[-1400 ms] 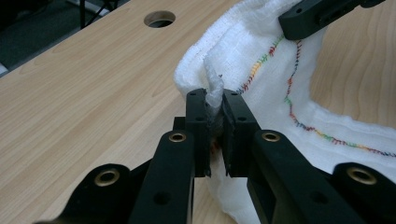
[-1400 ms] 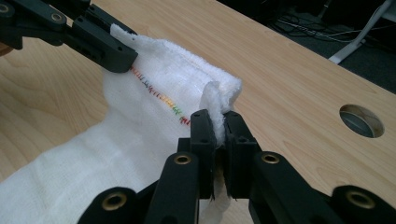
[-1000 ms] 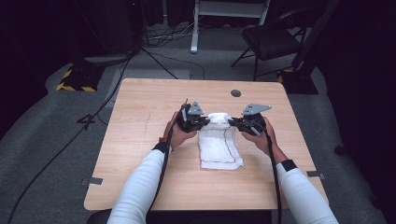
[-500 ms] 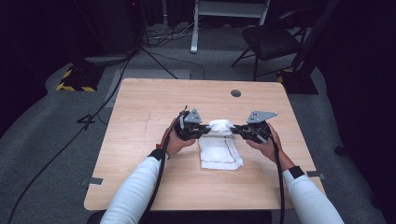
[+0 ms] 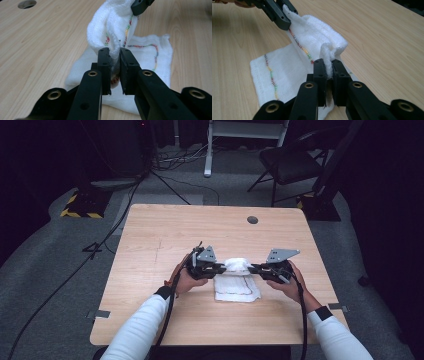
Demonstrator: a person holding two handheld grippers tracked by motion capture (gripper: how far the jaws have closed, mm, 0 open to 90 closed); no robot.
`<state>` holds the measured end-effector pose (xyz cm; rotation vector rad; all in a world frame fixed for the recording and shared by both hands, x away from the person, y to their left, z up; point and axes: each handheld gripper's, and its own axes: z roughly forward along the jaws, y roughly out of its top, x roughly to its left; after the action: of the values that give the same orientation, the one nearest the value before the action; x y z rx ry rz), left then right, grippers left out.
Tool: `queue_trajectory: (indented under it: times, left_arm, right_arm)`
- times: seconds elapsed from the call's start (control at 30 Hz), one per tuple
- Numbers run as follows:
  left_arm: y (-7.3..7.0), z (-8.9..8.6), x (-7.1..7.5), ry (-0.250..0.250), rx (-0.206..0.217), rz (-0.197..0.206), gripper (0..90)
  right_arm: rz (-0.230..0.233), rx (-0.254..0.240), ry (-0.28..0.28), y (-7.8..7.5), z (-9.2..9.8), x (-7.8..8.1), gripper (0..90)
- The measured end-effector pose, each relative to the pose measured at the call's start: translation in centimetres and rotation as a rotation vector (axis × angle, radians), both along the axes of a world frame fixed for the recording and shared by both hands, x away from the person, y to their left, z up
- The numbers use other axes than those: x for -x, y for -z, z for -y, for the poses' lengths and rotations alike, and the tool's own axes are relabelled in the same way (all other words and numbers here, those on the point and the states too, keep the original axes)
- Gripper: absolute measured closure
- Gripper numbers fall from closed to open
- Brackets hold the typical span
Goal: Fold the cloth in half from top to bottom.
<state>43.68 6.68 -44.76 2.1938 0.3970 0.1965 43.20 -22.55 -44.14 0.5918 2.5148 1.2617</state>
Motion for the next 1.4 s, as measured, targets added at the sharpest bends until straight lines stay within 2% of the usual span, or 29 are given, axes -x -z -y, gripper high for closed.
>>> queue_trajectory:
  times: [0.4,0.63,0.87,1.13,1.3,1.4]
  left_arm:
    - [0.9,0.4,1.4,0.037,-0.063,-0.004,79.7]
    - [0.9,0.4,2.5,0.05,-0.093,0.021,80.6]
    - [1.0,-0.1,3.1,0.048,-0.08,0.019,79.8]
    - [1.4,-0.4,3.5,0.057,-0.095,0.009,82.5]
    - [1.7,-0.6,3.8,0.037,-0.094,0.012,82.8]
    - [1.9,-0.5,4.1,0.045,-0.102,0.008,82.8]
  right_arm:
    - [-0.033,0.021,-0.029,1.1,0.7,1.2,82.4]
    - [-0.046,0.026,-0.056,1.5,0.9,2.0,82.4]
    - [-0.046,0.033,-0.068,1.7,0.9,2.5,83.2]
    - [-0.043,0.046,-0.084,1.9,0.7,2.8,83.5]
    - [-0.039,0.067,-0.094,2.1,0.7,3.1,83.8]
    - [-0.041,0.073,-0.1,2.1,0.8,3.3,84.3]
